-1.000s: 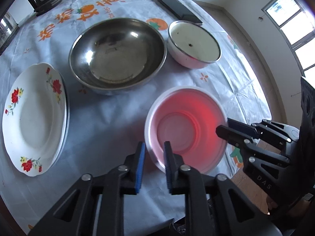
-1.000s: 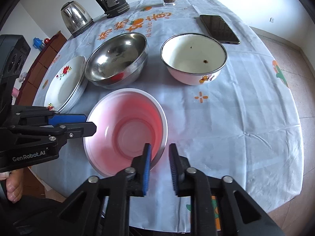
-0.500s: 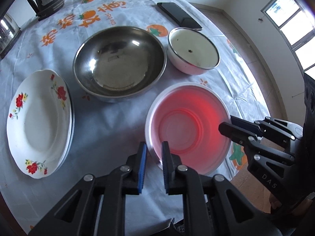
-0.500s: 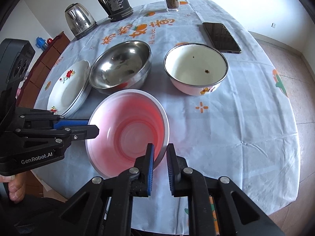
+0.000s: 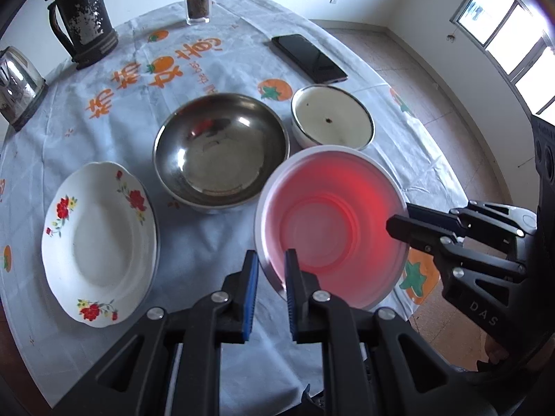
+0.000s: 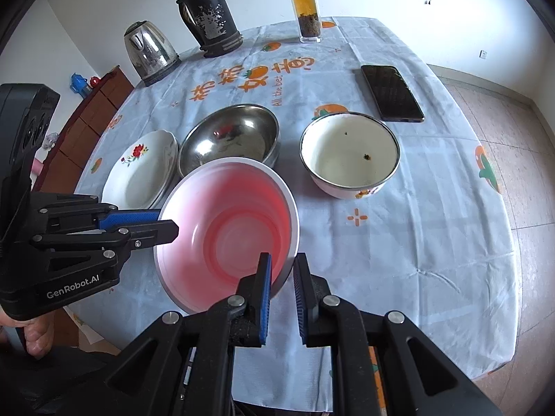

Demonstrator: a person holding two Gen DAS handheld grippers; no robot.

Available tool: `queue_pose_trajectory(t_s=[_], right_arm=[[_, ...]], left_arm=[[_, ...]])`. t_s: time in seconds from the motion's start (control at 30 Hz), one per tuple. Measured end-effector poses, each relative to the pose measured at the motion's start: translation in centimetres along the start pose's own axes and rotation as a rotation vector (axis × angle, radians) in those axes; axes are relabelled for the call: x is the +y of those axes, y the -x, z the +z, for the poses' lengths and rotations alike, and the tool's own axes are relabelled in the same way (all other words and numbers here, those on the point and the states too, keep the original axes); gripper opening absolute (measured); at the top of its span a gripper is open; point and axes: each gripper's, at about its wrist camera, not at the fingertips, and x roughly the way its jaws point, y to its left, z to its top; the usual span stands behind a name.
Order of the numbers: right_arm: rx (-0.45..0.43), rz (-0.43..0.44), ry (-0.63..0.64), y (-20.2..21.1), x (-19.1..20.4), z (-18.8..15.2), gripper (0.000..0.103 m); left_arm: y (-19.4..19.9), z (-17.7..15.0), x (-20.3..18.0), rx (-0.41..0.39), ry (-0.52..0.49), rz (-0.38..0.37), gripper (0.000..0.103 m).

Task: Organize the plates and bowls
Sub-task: 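Lift the pink bowl with both grippers and carry it over the steel bowl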

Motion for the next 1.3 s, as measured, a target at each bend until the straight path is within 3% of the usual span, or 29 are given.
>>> queue_pose_trajectory(t_s=[0.63,0.93,1.3], right_arm=[[-0.049,0.04,0.035,0.9,1.8,3.1,0.014],[-0.086,0.04,0.078,0.5,3.0,6.5,0.014],[-0.106,0.042,0.096,-0.5,3.4,9.3,0.014]], left_arm=[[3.0,1.9,2.3,-0.088,0.035,0.049,0.013],[3.1,3.4,4.0,-0.09,0.053,0.083,0.013],[2.2,4.5,5.5,-0.067,0.095,0.073,0.013]])
